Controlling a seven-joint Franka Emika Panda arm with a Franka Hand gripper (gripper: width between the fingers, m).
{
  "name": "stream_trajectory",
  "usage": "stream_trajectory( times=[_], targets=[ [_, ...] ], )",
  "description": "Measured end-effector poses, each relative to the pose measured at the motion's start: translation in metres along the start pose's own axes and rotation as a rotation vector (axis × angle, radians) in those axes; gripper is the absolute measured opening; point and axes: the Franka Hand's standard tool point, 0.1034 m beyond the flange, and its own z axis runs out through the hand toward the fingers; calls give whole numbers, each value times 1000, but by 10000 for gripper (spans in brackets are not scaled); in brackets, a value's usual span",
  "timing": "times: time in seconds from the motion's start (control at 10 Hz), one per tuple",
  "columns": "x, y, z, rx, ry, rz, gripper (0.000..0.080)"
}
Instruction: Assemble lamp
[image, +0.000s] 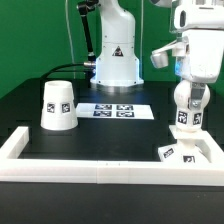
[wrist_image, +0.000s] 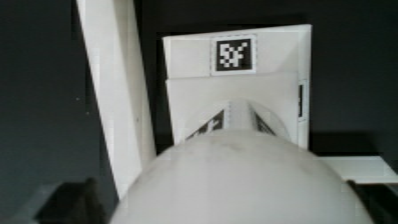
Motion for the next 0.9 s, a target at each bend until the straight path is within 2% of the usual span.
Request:
stream_trajectory(
  times=[0.1,0.5,0.7,0.9],
  targets=[
    [0,0,0,0,0,0,571],
    [0,0,0,0,1,44,571],
    [0,-1,0,-9,10,239,571],
    [-1,-2,0,-7,11,448,573]
  ],
)
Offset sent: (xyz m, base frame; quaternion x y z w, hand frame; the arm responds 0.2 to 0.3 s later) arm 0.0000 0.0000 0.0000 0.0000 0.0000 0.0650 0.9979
